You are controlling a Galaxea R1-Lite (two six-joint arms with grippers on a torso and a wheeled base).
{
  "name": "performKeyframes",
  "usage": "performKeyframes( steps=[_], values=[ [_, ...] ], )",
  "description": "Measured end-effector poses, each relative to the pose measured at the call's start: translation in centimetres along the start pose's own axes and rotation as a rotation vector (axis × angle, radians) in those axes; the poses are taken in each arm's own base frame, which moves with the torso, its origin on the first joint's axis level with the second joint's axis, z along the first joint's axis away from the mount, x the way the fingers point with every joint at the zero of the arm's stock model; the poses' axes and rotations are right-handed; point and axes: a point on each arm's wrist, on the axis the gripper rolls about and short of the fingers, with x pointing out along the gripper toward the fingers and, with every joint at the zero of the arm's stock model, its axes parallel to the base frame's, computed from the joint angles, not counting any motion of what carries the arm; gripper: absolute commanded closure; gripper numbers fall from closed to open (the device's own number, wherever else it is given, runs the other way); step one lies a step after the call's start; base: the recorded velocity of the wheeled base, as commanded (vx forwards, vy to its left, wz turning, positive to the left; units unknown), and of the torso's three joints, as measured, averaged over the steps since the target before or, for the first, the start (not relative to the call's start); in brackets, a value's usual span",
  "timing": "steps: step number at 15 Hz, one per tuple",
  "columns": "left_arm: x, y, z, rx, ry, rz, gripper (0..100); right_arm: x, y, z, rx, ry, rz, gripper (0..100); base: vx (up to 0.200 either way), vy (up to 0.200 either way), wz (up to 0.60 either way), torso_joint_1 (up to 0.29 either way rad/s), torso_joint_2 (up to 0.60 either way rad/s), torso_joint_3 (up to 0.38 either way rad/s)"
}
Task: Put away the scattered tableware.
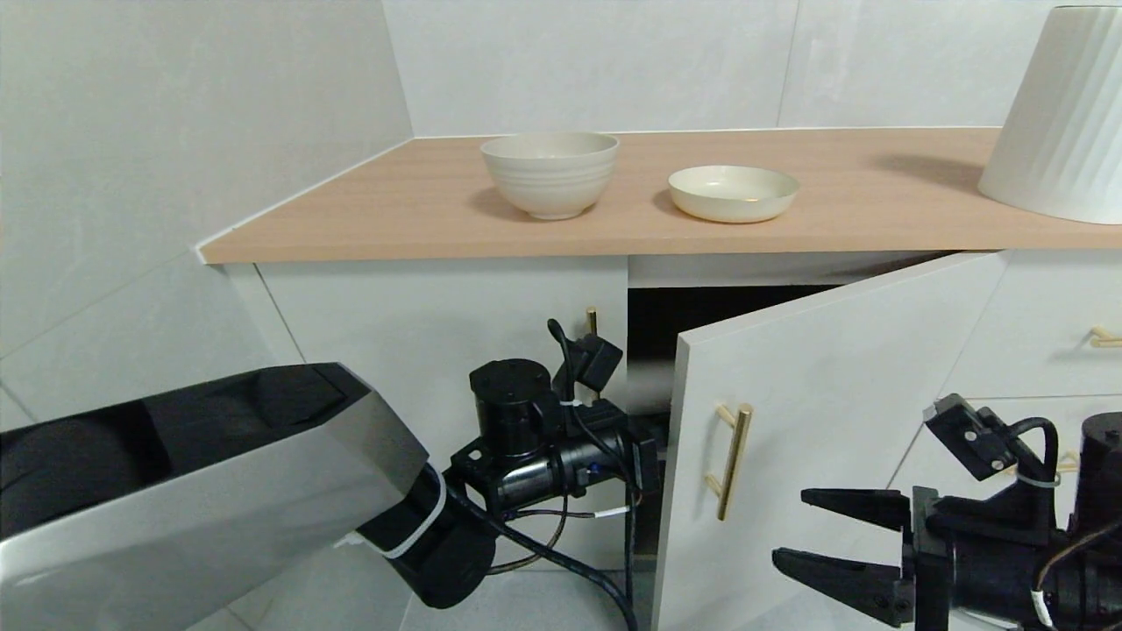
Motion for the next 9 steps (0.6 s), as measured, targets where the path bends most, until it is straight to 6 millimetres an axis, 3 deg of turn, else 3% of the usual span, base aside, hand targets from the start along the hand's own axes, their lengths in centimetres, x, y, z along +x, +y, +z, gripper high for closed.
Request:
performKeyframes(
  steps=[2,8,9],
  values=[
    [0.3,-0.2,-0.2,-0.028,0.054,0.007,100,-0.6,0.3,-0.3,-0.002,-0.003,0.0,0,0.0,0.0,0.0,0.0,0.0,0.0],
    [0.9,-1.2,0.1,-0.052,0.106,-0.001,100,-1.0,0.7,-0.5,-0.005,-0.002,0.009,0,-0.2,0.0,0.0,0.002,0.0,0.003],
    [1.1,-1.1,0.3,-0.058,0.115,0.005,100,-1.0,0.7,-0.6,-0.004,0.002,0.01,0,0.0,0.0,0.0,0.0,0.0,0.0]
  ],
)
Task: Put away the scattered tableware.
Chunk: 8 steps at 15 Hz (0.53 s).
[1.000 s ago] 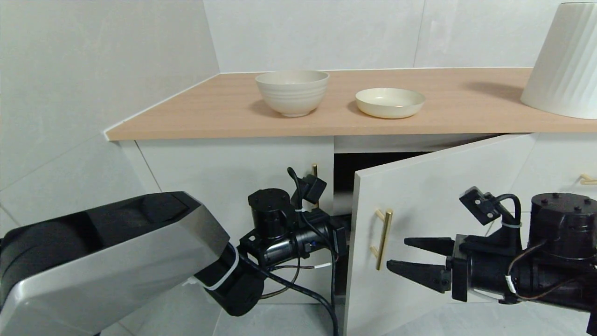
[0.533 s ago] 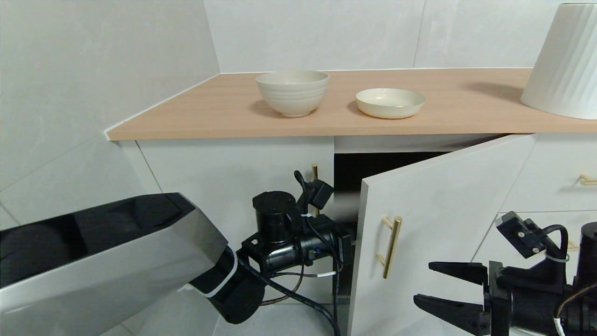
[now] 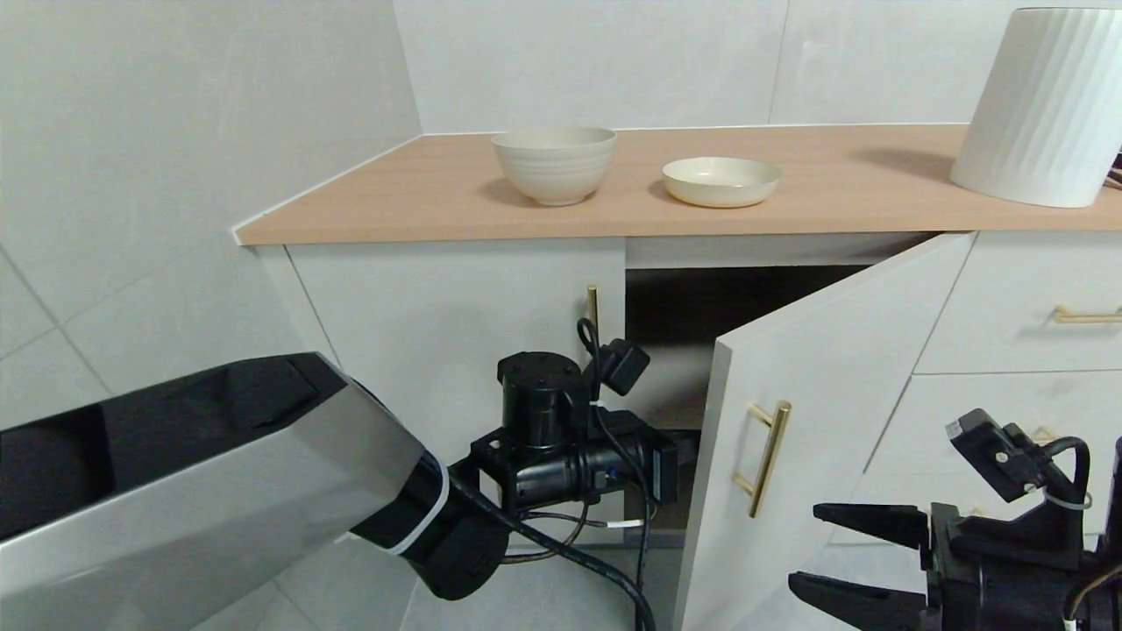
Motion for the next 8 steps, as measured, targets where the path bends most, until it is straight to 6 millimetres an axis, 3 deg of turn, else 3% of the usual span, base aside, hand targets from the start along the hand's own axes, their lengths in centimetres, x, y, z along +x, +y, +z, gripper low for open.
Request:
performKeyframes(
  steps=[6,8],
  values=[
    [1.9,0.3,1.0,-0.013,0.024,0.001,100,0.0,0.1,-0.1,0.0,0.003,0.005,0,0.0,0.0,0.0,0.0,0.0,0.0],
    [2.4,-0.1,1.1,-0.008,0.025,-0.01,100,0.0,0.1,-0.1,0.0,0.004,0.006,0,-0.2,0.0,0.0,0.0,0.0,0.002]
  ],
)
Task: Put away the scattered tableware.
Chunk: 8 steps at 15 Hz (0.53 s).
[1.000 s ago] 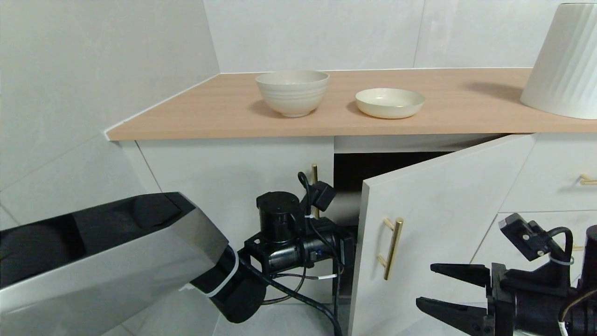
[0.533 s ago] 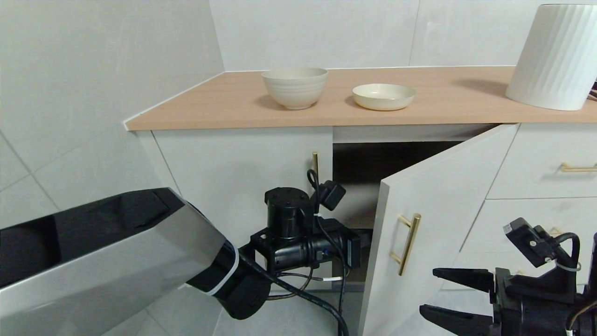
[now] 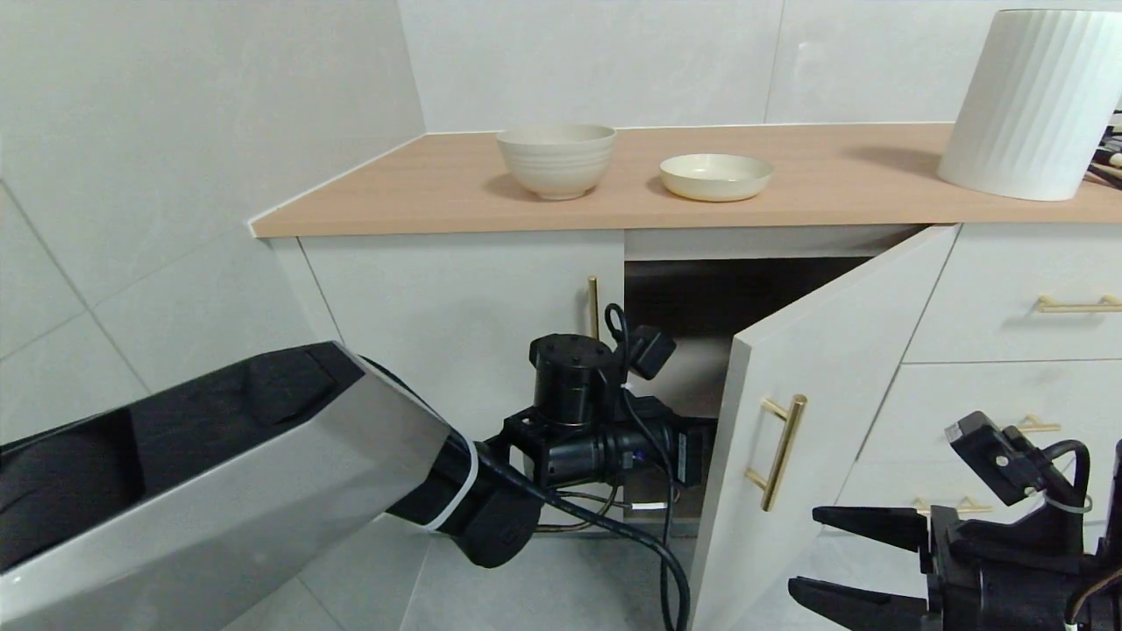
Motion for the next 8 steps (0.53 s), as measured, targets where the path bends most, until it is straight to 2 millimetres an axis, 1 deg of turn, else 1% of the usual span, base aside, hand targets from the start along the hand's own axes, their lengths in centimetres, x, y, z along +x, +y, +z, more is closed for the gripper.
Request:
performKeyframes(
  steps=[1,3,5,8],
  values=[
    [0.1,0.0,0.2,0.003,-0.009,0.011,100,0.0,0.0,0.0,0.0,-0.001,0.0,0,-0.2,0.0,0.0,0.007,0.0,-0.002],
    [0.1,0.2,0.6,0.006,-0.023,0.028,100,0.0,0.0,0.0,-0.001,0.001,0.004,0,0.0,0.0,0.0,0.0,0.0,0.0],
    [0.4,-0.3,0.7,0.007,-0.013,0.008,100,0.0,0.1,0.0,-0.001,0.001,0.004,0,0.0,0.0,0.0,0.0,0.0,0.0],
    [0.6,0.0,1.4,0.003,-0.015,0.019,100,0.0,0.1,0.0,-0.002,0.002,0.009,0,0.0,0.0,0.0,0.0,0.0,0.0]
  ],
)
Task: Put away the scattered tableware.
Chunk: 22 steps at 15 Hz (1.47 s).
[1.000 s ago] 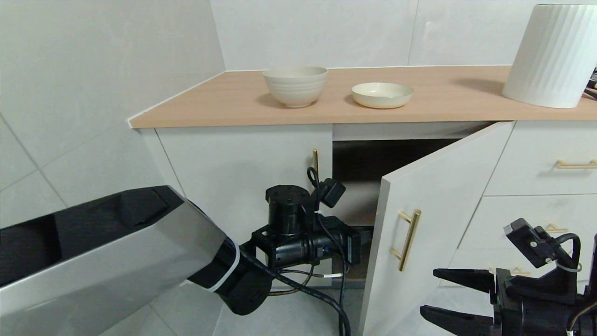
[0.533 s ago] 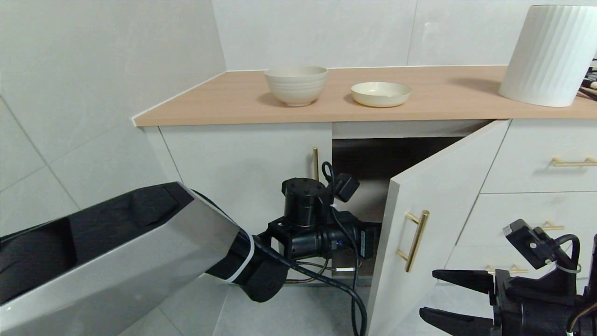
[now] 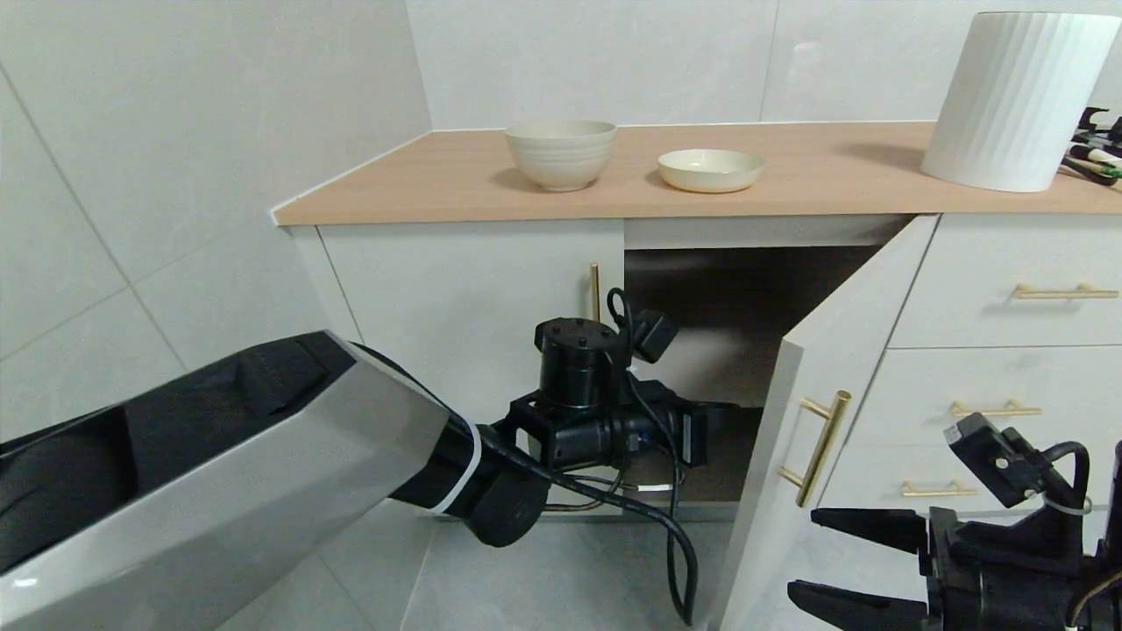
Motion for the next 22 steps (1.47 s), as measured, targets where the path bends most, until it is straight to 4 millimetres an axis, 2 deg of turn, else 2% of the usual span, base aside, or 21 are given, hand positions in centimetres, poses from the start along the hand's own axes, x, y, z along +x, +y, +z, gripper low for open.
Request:
performKeyframes(
  steps=[3,6,7,10,11,12,15,17,20,22],
  values=[
    [0.5,-0.8,0.2,0.007,-0.002,-0.014,100,0.1,0.5,0.0,-0.01,0.002,0.025,0,0.0,0.0,0.0,0.0,0.0,0.0],
    [1.1,-2.8,0.3,0.021,0.001,-0.063,100,-0.2,1.3,0.1,-0.028,-0.01,0.057,0,0.0,0.0,0.0,0.0,0.0,0.0],
    [1.2,-3.9,0.4,0.028,0.003,-0.085,100,-0.4,1.7,0.1,-0.037,-0.016,0.074,0,0.0,0.0,0.0,0.0,0.0,0.0],
    [0.8,-9.3,-0.4,0.033,0.085,-0.203,100,-1.4,3.3,0.3,-0.072,-0.046,0.142,0,0.0,0.0,0.0,0.0,0.0,0.0],
    [0.0,-9.8,-0.6,0.026,0.112,-0.218,100,-1.8,3.8,0.3,-0.079,-0.051,0.163,0,0.0,0.0,0.0,0.0,0.0,0.0],
    [-1.2,-9.3,-0.6,0.013,0.125,-0.201,100,-2.3,4.2,0.4,-0.081,-0.05,0.178,0,0.0,0.0,0.0,0.0,0.0,0.0],
    [-5.6,-6.0,0.0,-0.006,0.077,-0.096,100,-2.9,4.8,1.1,-0.101,-0.084,0.193,0,0.0,0.0,0.0,0.0,0.0,0.0],
    [-8.9,-5.0,0.6,-0.008,0.035,-0.039,100,-2.6,4.8,1.8,-0.105,-0.104,0.175,0,0.0,0.0,0.0,0.0,0.0,0.0],
    [-14.6,-4.5,2.0,-0.016,-0.028,0.061,100,-0.6,3.9,3.2,-0.086,-0.141,-0.001,0,0.0,0.0,0.0,0.0,0.0,0.0],
    [-18.4,-4.9,2.7,-0.033,-0.051,0.132,100,1.4,3.3,5.0,-0.08,-0.18,-0.106,0,0.0,0.0,0.0,0.0,0.0,0.0]
  ],
)
